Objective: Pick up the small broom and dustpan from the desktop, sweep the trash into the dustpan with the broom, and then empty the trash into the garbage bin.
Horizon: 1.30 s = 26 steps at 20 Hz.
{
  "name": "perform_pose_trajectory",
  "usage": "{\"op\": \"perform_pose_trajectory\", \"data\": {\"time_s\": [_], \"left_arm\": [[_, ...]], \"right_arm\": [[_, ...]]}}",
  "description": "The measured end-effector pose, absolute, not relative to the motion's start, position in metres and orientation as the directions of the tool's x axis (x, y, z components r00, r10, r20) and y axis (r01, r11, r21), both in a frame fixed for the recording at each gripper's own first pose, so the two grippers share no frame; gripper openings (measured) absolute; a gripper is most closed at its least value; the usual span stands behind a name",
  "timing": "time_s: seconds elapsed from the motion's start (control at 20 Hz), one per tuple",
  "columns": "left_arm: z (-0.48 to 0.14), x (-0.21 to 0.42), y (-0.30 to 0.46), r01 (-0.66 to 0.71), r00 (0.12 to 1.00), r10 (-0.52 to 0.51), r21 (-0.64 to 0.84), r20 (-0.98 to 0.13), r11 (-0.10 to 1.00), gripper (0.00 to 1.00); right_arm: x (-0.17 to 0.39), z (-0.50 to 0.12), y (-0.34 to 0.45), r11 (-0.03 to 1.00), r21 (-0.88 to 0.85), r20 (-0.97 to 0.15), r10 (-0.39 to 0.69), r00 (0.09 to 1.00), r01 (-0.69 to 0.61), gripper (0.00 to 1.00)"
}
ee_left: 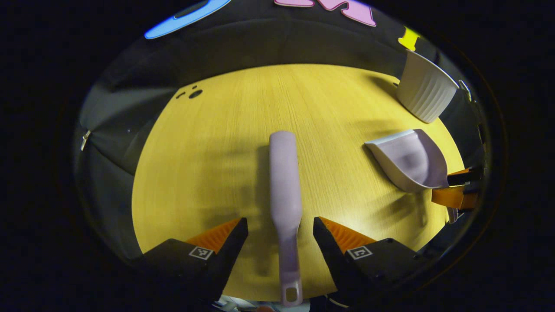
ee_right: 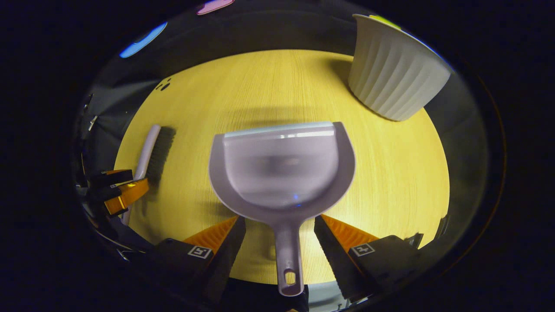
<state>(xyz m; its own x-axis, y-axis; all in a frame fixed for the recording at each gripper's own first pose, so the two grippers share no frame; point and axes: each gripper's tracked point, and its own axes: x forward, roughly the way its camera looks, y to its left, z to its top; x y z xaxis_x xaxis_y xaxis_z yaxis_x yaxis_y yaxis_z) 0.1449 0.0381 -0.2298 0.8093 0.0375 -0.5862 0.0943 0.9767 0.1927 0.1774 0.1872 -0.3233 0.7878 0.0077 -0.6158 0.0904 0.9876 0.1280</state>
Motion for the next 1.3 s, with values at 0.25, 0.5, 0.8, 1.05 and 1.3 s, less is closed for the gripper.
{"op": "perform_pose_trajectory", "data": {"time_s": [0.25, 0.5, 0.8, 1.05, 1.3], "left_arm": [[-0.143, 0.123, 0.025, 0.085, 0.961, -0.038, 0.160, -0.275, 0.983, 0.98], [-0.068, 0.064, 0.011, 0.086, 0.996, -0.088, 0.154, 0.007, 0.984, 0.98], [-0.022, -0.001, -0.013, 0.127, 0.974, -0.146, 0.120, 0.170, 0.985, 0.98], [-0.010, -0.033, -0.016, 0.132, 0.967, -0.139, 0.045, 0.214, 0.990, 0.97], [0.009, -0.039, -0.012, 0.144, 0.953, -0.149, 0.041, 0.263, 0.989, 0.96]], "right_arm": [[0.160, -0.247, 0.171, 0.977, 0.148, -0.396, -0.082, 0.915, 0.152, 0.99], [0.122, -0.165, 0.166, 0.962, 0.204, -0.101, -0.161, 0.982, 0.179, 0.99], [0.051, -0.108, 0.191, 0.970, 0.201, 0.145, -0.167, 0.975, 0.136, 0.99], [0.010, -0.088, 0.211, 0.964, 0.228, 0.247, -0.192, 0.950, 0.135, 0.99], [-0.009, -0.066, 0.206, 0.966, 0.191, 0.318, -0.231, 0.920, 0.177, 0.99]]}}
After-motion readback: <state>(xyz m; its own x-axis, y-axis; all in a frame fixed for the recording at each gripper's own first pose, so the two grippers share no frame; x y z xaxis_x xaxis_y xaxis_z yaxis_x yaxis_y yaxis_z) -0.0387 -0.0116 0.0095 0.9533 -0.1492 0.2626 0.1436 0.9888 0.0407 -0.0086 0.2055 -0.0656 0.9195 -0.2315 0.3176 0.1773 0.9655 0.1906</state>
